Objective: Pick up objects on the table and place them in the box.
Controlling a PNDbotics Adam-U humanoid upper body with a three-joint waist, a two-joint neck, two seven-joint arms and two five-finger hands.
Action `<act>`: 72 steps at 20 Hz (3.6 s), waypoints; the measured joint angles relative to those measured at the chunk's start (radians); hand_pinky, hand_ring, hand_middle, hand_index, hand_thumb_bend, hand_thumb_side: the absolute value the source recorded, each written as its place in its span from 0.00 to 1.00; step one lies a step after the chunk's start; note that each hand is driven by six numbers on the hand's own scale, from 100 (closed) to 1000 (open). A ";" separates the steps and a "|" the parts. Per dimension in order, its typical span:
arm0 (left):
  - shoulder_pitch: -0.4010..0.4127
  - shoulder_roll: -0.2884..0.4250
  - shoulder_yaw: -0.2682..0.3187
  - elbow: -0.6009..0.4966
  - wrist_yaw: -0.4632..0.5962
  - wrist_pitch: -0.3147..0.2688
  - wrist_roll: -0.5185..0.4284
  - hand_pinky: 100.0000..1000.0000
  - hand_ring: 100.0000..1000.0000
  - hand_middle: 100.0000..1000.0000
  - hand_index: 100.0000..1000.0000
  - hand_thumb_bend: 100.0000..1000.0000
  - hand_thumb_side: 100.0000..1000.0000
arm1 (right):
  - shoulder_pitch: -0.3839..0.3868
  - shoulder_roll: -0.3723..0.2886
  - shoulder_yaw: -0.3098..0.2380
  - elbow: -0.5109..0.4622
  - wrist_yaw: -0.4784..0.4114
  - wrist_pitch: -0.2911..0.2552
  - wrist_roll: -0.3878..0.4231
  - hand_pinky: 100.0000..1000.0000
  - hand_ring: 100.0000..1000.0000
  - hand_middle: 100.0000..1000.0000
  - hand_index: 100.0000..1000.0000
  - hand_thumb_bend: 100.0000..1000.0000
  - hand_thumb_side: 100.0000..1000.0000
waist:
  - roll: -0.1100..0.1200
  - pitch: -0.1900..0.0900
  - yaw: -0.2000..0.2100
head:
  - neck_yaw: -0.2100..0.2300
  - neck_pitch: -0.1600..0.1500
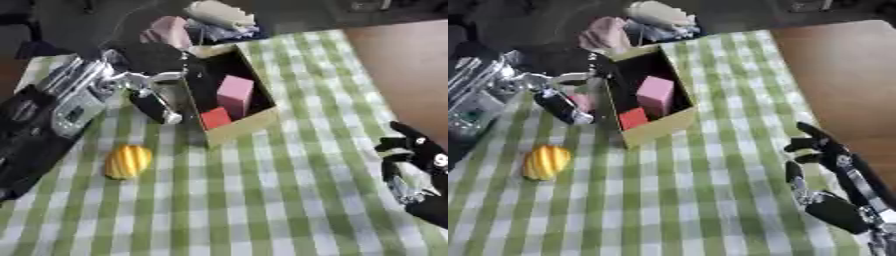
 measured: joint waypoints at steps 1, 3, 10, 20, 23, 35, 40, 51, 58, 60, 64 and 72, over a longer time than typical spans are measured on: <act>0.034 0.020 0.010 -0.028 0.011 0.011 -0.014 0.77 0.71 0.75 0.86 0.27 0.21 | 0.000 0.000 -0.002 0.000 0.000 0.000 -0.001 0.71 0.88 0.66 0.99 0.00 0.41 | 0.000 0.000 0.004 | -0.003 0.000; 0.099 0.051 0.027 -0.068 0.016 0.033 -0.042 0.77 0.70 0.74 0.86 0.28 0.21 | 0.000 0.000 -0.002 0.000 0.001 0.001 -0.003 0.71 0.88 0.66 0.99 0.00 0.41 | 0.000 0.000 0.008 | -0.007 0.000; 0.246 0.064 0.074 -0.085 -0.041 0.105 -0.069 0.77 0.71 0.76 0.87 0.32 0.22 | 0.000 0.000 -0.009 0.000 0.005 0.002 -0.010 0.71 0.88 0.66 0.99 0.00 0.41 | 0.000 0.000 0.015 | -0.017 0.000; 0.288 -0.007 0.070 0.051 -0.162 0.149 -0.026 0.77 0.72 0.77 0.88 0.36 0.24 | 0.001 0.000 -0.014 0.000 0.006 0.004 -0.013 0.71 0.88 0.66 0.99 0.00 0.41 | 0.000 0.000 0.016 | -0.021 0.000; 0.297 -0.019 0.069 0.079 -0.170 0.149 -0.027 0.77 0.72 0.77 0.87 0.36 0.24 | 0.001 0.000 -0.014 0.000 0.006 0.004 -0.013 0.71 0.88 0.66 0.99 0.00 0.41 | 0.000 0.000 0.018 | -0.024 0.000; 0.302 -0.040 0.065 0.113 -0.196 0.172 0.120 0.58 0.43 0.45 0.58 0.13 0.17 | 0.001 0.000 -0.014 0.000 0.007 0.004 -0.013 0.71 0.88 0.66 0.99 0.00 0.41 | 0.000 0.000 0.019 | -0.025 0.000; 0.270 -0.038 0.092 0.053 -0.167 0.181 0.160 0.58 0.44 0.45 0.58 0.11 0.15 | 0.001 0.000 -0.014 0.000 0.007 0.004 -0.013 0.71 0.88 0.66 0.99 0.00 0.41 | 0.000 0.000 0.019 | -0.026 0.000; -0.050 -0.005 0.059 0.093 -0.111 0.164 0.193 0.64 0.50 0.51 0.64 0.08 0.13 | 0.001 0.000 -0.005 0.003 0.006 0.000 -0.004 0.71 0.88 0.66 0.99 0.00 0.41 | 0.000 0.000 -0.010 | -0.011 0.000; -0.198 -0.124 -0.030 0.265 -0.152 0.096 0.195 0.67 0.53 0.54 0.67 0.12 0.15 | -0.004 0.001 0.012 0.005 -0.001 -0.004 0.011 0.71 0.88 0.66 0.99 0.00 0.41 | 0.000 0.000 -0.039 | 0.013 0.000; -0.218 -0.151 -0.052 0.296 -0.173 0.075 0.193 0.67 0.54 0.55 0.68 0.12 0.15 | -0.008 0.001 0.017 0.005 -0.003 -0.005 0.016 0.71 0.88 0.66 0.99 0.00 0.41 | 0.000 0.000 -0.044 | 0.018 0.000; -0.236 -0.199 -0.084 0.351 -0.207 0.044 0.176 0.68 0.56 0.58 0.70 0.16 0.16 | -0.009 0.002 0.023 0.005 -0.009 -0.007 0.024 0.71 0.88 0.66 0.99 0.00 0.41 | 0.000 0.000 -0.048 | 0.022 0.000; -0.237 -0.251 -0.104 0.407 -0.226 0.019 0.163 0.73 0.71 0.76 0.86 0.23 0.16 | -0.009 0.009 0.024 0.005 -0.010 -0.008 0.028 0.71 0.88 0.66 0.99 0.00 0.41 | -0.006 0.000 -0.050 | 0.024 0.000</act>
